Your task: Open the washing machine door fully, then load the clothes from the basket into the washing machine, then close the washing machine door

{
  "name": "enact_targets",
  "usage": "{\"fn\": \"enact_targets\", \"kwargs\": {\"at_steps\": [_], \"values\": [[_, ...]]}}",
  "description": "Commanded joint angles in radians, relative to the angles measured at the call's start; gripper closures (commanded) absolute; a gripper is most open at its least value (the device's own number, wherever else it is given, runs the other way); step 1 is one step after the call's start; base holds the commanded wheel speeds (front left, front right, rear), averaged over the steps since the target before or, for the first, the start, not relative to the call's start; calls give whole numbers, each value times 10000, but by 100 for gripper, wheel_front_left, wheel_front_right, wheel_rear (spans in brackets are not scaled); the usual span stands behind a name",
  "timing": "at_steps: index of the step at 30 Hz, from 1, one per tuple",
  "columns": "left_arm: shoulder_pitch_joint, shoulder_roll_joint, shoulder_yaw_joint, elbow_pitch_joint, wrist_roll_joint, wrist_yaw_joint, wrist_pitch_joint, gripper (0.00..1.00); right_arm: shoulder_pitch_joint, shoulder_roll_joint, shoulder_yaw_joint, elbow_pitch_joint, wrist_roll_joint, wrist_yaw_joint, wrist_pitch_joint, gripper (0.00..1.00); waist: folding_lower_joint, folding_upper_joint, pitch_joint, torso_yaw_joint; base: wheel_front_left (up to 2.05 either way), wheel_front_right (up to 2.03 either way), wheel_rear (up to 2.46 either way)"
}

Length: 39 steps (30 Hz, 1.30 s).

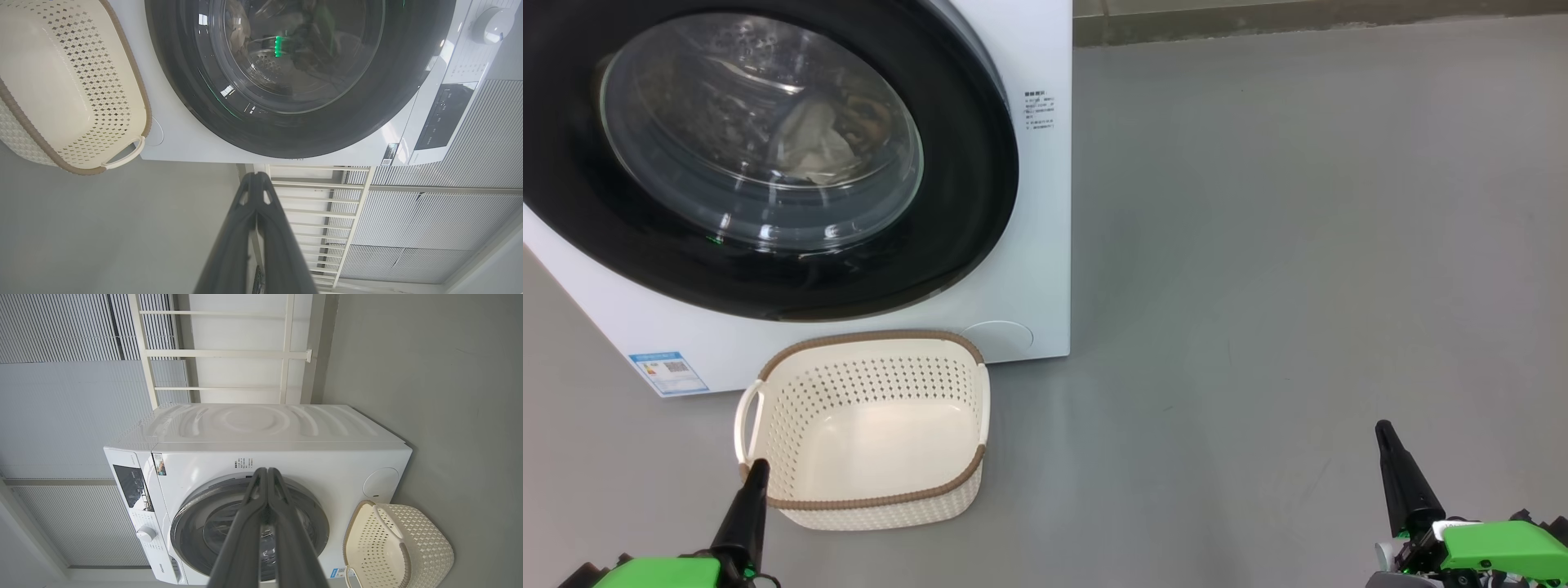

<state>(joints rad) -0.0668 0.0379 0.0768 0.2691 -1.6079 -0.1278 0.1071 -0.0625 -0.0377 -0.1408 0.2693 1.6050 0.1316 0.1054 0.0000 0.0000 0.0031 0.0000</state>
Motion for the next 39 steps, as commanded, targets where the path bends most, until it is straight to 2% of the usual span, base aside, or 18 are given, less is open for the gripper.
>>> {"fn": "enact_targets", "kwargs": {"at_steps": [1, 39], "values": [[-411, 141, 356, -240, -18, -29, 50, 100, -455, -125, 271, -246, 36, -9, 78, 100, 0, 0, 0, 0, 0, 0, 0], [-412, 133, 367, -240, -9, -29, 59, 100, -454, -125, 272, -246, 37, -9, 77, 100, 0, 0, 0, 0, 0, 0, 0]]}}
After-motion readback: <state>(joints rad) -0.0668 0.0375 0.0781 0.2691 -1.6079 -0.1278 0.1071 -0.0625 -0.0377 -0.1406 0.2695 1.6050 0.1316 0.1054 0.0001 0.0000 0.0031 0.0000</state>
